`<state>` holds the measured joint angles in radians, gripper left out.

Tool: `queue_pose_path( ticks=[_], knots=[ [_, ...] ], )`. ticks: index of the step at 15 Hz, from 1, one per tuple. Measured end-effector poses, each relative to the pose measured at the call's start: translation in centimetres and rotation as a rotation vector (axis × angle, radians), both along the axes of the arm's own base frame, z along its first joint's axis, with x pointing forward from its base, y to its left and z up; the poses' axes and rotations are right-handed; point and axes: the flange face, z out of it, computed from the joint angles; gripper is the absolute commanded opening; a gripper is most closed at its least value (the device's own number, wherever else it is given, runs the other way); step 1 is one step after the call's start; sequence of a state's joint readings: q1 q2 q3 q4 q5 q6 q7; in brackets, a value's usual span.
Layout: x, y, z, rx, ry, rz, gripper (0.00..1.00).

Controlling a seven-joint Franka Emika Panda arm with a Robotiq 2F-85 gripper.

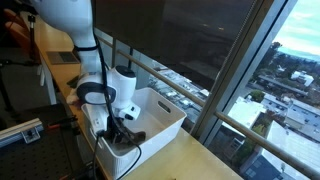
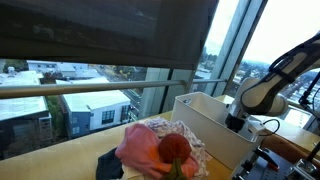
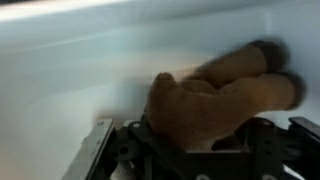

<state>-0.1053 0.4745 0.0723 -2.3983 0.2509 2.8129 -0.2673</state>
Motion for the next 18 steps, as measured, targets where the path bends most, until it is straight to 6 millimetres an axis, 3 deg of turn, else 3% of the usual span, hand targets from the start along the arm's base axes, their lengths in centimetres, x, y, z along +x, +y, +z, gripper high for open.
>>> queue_pose_path(
  ticks=[5,7,10,13,15,18],
  knots=[
    [0.6,1.0,1.2,0.015,-0.029,0.015,0.06],
    [1.4,1.7,3.2,0.019,-0.067,0.027,0.0],
    [2.8,2.7,8.1,0.014,-0.157,0.052,0.02],
    [3.8,4.4,14.8,0.006,-0.253,0.09,0.03],
    [3.9,7.0,19.1,-0.005,-0.305,0.133,0.03],
    [3.0,13.2,24.0,-0.027,-0.363,0.216,0.03]
  ],
)
